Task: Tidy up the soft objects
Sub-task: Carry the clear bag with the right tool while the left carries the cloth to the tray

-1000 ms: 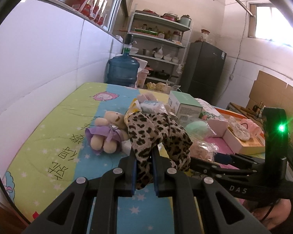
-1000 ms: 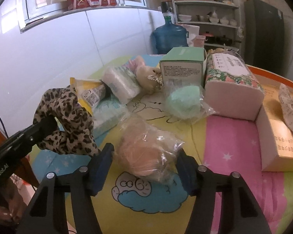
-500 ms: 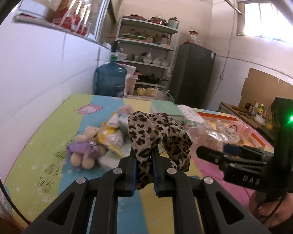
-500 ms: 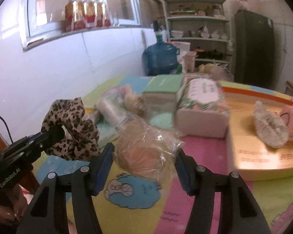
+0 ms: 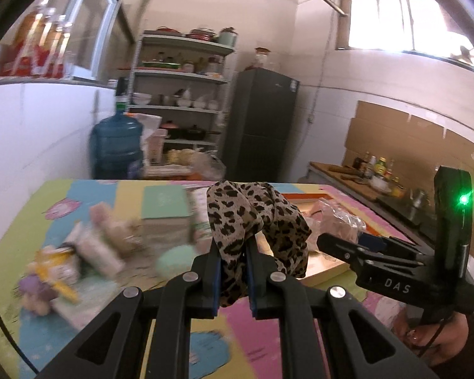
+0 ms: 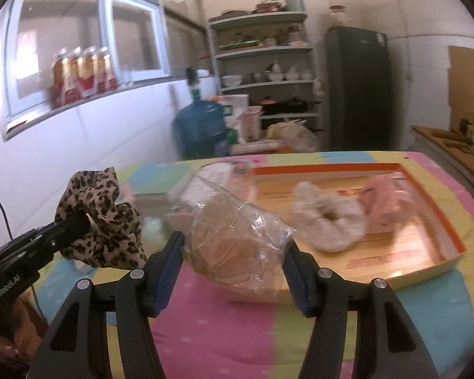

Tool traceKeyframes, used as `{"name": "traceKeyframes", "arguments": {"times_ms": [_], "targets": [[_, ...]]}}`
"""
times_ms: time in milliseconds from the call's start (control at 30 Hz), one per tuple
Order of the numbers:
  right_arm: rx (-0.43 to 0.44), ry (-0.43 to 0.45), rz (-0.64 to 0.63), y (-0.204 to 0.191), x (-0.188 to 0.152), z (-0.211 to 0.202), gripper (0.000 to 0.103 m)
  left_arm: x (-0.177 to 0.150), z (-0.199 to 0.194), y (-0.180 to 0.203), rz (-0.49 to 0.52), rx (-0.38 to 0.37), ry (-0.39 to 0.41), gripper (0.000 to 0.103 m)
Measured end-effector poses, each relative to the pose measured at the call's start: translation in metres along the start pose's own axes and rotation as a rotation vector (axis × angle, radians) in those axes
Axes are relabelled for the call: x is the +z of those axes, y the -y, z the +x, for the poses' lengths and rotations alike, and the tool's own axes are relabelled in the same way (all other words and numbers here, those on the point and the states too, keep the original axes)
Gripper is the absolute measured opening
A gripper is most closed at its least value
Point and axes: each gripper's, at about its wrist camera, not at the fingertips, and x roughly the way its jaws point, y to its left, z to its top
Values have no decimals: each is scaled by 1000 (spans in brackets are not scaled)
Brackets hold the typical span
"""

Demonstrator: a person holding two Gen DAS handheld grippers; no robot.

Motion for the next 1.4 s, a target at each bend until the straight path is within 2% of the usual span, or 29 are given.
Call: {"name": "traceKeyframes", "arguments": {"times_ms": [367,733,1033,1400], "targets": [[-102,24,53,81,7,-19,62,14,60,62,38,-78,-50,13],[-135,-7,103,145,2,-12,62,6,115,97,43,-85,-130,13],[-130,-52,120,167,-1,12,62,-4,153,99,27,-56,-211,13],[-133,-101,140,179,-6,37,62,-12,175,99,6,-56,-285,14]]}}
